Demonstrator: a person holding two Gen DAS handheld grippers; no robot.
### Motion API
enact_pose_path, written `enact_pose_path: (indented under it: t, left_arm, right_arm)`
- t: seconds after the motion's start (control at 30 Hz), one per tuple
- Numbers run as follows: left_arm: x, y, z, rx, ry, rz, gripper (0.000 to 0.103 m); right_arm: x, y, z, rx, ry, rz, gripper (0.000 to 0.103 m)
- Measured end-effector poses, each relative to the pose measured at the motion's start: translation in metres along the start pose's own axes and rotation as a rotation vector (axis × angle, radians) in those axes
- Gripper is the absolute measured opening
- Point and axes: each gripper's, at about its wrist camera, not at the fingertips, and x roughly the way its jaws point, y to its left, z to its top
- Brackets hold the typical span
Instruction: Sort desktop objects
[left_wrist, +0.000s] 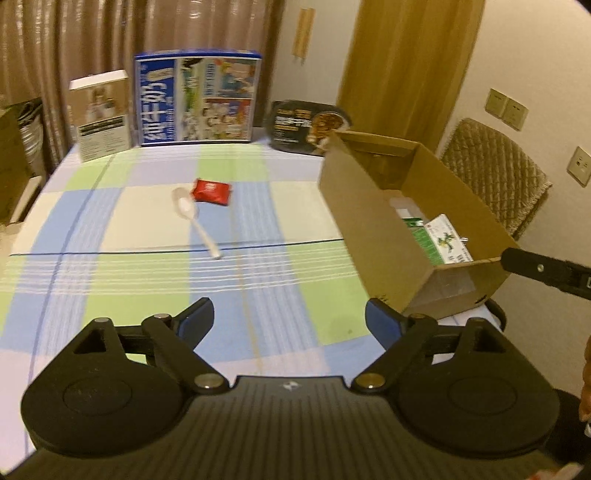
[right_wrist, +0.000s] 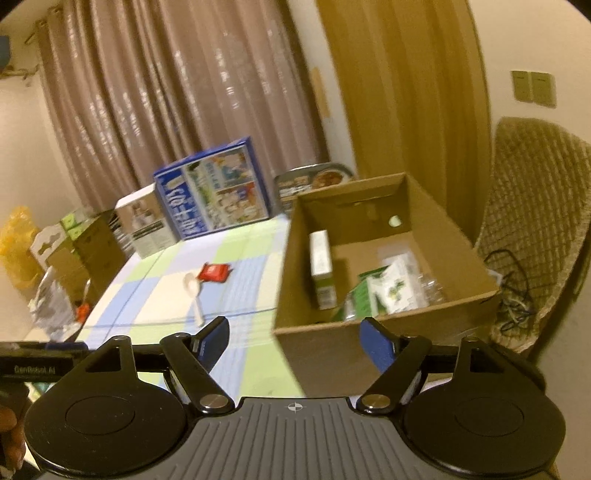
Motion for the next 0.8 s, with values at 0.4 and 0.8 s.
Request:
enact_pose_path:
  t: [0.4, 0.8]
  left_arm:
    - [-0.028, 0.062, -0.011, -0.05, -0.012, 0.161, 0.101]
    - [-0.015, 0.099, -0.018, -0.096, 0.027, 0.225, 0.102]
  right_arm:
    - [0.016, 0.063, -0.019, -0.109, 0.071, 0.111, 0.089]
    - [0.049, 0.093, -0.046, -0.175, 0.164, 0.141, 0.094]
